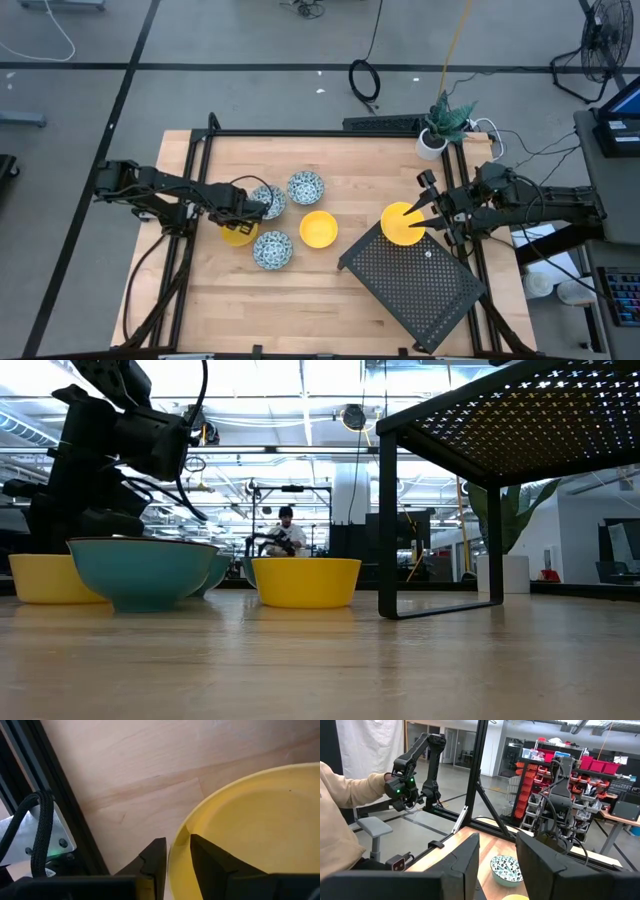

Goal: Pick & Place Mini bowls
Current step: Stack the left yellow bowl on top of the yellow bowl on the shelf

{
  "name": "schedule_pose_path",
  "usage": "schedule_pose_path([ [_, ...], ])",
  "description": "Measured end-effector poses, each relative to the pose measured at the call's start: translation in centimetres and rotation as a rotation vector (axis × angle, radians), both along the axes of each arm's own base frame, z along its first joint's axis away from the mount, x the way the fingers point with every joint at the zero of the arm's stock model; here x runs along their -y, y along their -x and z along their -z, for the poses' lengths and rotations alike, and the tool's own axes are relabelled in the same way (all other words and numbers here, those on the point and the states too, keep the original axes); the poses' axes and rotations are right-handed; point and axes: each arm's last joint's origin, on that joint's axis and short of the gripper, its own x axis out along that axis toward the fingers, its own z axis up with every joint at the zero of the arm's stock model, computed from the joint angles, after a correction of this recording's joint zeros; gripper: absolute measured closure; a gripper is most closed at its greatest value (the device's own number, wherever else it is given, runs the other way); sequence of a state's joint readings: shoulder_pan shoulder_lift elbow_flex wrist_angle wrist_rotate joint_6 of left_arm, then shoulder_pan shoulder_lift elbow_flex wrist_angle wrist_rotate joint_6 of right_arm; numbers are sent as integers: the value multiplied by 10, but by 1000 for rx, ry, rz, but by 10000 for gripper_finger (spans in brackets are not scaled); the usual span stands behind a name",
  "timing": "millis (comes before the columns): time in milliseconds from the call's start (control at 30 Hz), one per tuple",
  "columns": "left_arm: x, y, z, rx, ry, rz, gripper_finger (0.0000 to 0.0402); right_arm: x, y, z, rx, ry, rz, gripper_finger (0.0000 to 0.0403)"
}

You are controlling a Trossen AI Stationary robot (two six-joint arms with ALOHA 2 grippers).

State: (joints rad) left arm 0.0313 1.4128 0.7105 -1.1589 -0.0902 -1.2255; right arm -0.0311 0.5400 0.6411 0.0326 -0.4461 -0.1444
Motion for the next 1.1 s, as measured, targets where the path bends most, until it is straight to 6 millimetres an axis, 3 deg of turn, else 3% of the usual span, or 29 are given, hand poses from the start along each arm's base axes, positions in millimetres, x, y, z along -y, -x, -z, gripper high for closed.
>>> schedule_pose_path([
  [200,-1,0,0,-3,-33,21,315,0,0,0,-4,-1,0,287],
  [367,0,0,-2,-6,-1,40,383,0,0,0,-2,0,0,287],
  [567,5,3,-6,-28,-17,50,392,0,0,0,0,1,0,287],
  [800,24,2,-41,-12,-28,54,397,0,0,0,-1,-1,0,287],
  [1100,57,-15,-99,221,-183,243,396,0,-3,1,-13,0,0,287],
])
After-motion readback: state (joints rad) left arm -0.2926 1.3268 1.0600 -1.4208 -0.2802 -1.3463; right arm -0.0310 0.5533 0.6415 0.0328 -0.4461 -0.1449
